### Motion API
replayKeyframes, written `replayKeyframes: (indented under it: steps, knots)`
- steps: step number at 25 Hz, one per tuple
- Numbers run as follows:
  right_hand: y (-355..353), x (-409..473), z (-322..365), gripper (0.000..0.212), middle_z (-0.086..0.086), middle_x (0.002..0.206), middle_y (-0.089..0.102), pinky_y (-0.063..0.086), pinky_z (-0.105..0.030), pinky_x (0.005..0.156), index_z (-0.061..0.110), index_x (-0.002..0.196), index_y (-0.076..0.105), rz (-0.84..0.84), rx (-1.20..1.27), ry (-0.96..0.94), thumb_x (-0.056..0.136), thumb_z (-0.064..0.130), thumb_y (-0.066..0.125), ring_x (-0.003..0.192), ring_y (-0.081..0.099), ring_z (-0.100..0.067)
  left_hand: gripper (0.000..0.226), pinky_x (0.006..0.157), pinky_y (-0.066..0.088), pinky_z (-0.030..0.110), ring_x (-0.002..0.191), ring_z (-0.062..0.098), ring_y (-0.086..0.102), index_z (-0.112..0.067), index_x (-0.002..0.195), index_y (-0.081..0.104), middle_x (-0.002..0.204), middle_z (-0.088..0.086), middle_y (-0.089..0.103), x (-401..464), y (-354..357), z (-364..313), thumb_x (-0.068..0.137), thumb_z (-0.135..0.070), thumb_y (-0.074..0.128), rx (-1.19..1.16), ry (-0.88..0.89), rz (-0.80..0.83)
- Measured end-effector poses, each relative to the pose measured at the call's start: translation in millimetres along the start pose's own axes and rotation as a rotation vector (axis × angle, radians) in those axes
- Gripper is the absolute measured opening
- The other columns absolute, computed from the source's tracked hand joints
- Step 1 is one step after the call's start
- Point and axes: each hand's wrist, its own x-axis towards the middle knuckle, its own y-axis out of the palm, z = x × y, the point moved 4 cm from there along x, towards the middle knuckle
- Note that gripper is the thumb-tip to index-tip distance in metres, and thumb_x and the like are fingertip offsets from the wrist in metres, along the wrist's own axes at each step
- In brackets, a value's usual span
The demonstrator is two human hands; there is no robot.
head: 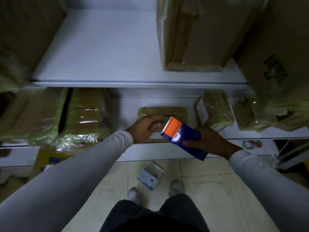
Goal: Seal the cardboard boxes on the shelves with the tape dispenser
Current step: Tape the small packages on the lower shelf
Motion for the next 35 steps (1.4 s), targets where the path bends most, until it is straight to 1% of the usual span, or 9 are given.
replayKeyframes:
  steps: [4, 8, 12, 15, 20, 26, 29, 32, 35]
  knots:
    - [-7, 10, 23, 0.017, 0.029, 0.072, 0.070, 0.042, -0.004, 0.051, 0.048, 0.076, 0.069, 0.066, -0.014, -0.057, 0.070, 0.043, 0.084, 0.066, 0.065, 0.009, 0.034, 0.093, 0.039, 0.007, 0.113, 0.010, 0.052, -0.003, 0.133, 0.047, 0.124, 0.001, 0.054, -2, 1, -3, 0.099, -0.004, 0.042, -0.352, -0.129, 0.044]
    - [-16, 20, 33, 0.030, 0.029, 0.077, 0.071, 0.045, -0.005, 0.056, 0.037, 0.085, 0.065, 0.116, -0.056, -0.114, 0.063, 0.047, 0.084, 0.073, 0.066, 0.010, 0.028, 0.088, 0.050, 0.021, 0.100, 0.015, 0.059, -0.004, 0.124, 0.054, 0.112, 0.010, 0.061, -1, 5, 0, 0.099, -0.002, 0.041, -0.642, -0.326, -0.025]
    - [-24, 25, 28, 0.040, 0.016, 0.088, 0.072, 0.052, -0.022, 0.070, 0.037, 0.092, 0.064, 0.168, -0.088, -0.140, 0.060, 0.053, 0.081, 0.083, 0.069, -0.001, 0.023, 0.077, 0.051, 0.026, 0.080, 0.013, 0.058, -0.011, 0.100, 0.063, 0.089, 0.006, 0.063, -2, 10, -2, 0.097, 0.001, 0.043, -0.581, -0.374, -0.071]
    - [-29, 28, 25, 0.036, 0.011, 0.092, 0.074, 0.056, -0.030, 0.076, 0.033, 0.092, 0.067, 0.184, -0.102, -0.151, 0.064, 0.048, 0.084, 0.084, 0.070, -0.006, 0.026, 0.071, 0.048, 0.019, 0.073, 0.004, 0.056, -0.017, 0.083, 0.059, 0.079, -0.004, 0.059, -2, 10, -5, 0.095, 0.003, 0.047, -0.472, -0.367, -0.140]
    - [-34, 36, 34, 0.048, -0.001, 0.094, 0.075, 0.056, -0.041, 0.084, 0.017, 0.098, 0.069, 0.230, -0.198, -0.212, 0.065, 0.050, 0.081, 0.088, 0.071, -0.018, 0.033, 0.060, 0.046, 0.014, 0.057, -0.002, 0.053, -0.017, 0.077, 0.055, 0.069, 0.001, 0.057, -5, 7, -9, 0.095, 0.008, 0.042, -0.368, -0.366, -0.249]
    - [-84, 44, 22, 0.045, -0.021, 0.093, 0.074, 0.051, -0.032, 0.071, -0.003, 0.098, 0.069, 0.235, -0.206, -0.174, 0.075, 0.035, 0.080, 0.083, 0.070, -0.027, 0.029, 0.053, 0.045, 0.019, 0.045, 0.005, 0.051, -0.008, 0.075, 0.053, 0.053, -0.001, 0.057, -27, -46, 20, 0.095, 0.009, 0.041, -0.538, -0.487, -0.526]
    - [-98, 50, 9, 0.045, -0.018, 0.081, 0.074, 0.048, -0.018, 0.057, -0.010, 0.099, 0.069, 0.286, -0.145, -0.055, 0.075, 0.027, 0.080, 0.066, 0.069, -0.015, 0.028, 0.054, 0.044, 0.021, 0.049, 0.010, 0.049, -0.008, 0.073, 0.053, 0.058, 0.009, 0.052, -37, -59, 39, 0.096, 0.006, 0.043, -0.508, -0.594, -0.530]
    - [-101, 66, 6, 0.054, -0.017, 0.081, 0.075, 0.048, -0.022, 0.058, -0.005, 0.096, 0.070, 0.303, -0.154, -0.037, 0.067, 0.037, 0.088, 0.067, 0.070, -0.018, 0.024, 0.048, 0.045, 0.018, 0.054, 0.016, 0.049, -0.006, 0.073, 0.052, 0.067, 0.012, 0.050, -32, -51, 50, 0.096, 0.000, 0.047, -0.550, -0.741, -0.534]
    - [-106, 79, 6, 0.049, -0.002, 0.076, 0.077, 0.049, -0.016, 0.053, 0.008, 0.092, 0.073, 0.309, -0.165, -0.004, 0.062, 0.046, 0.083, 0.066, 0.072, -0.011, 0.026, 0.041, 0.042, 0.015, 0.043, 0.007, 0.052, -0.007, 0.071, 0.051, 0.066, 0.010, 0.049, -23, -47, 60, 0.096, 0.001, 0.048, -0.581, -0.827, -0.570]
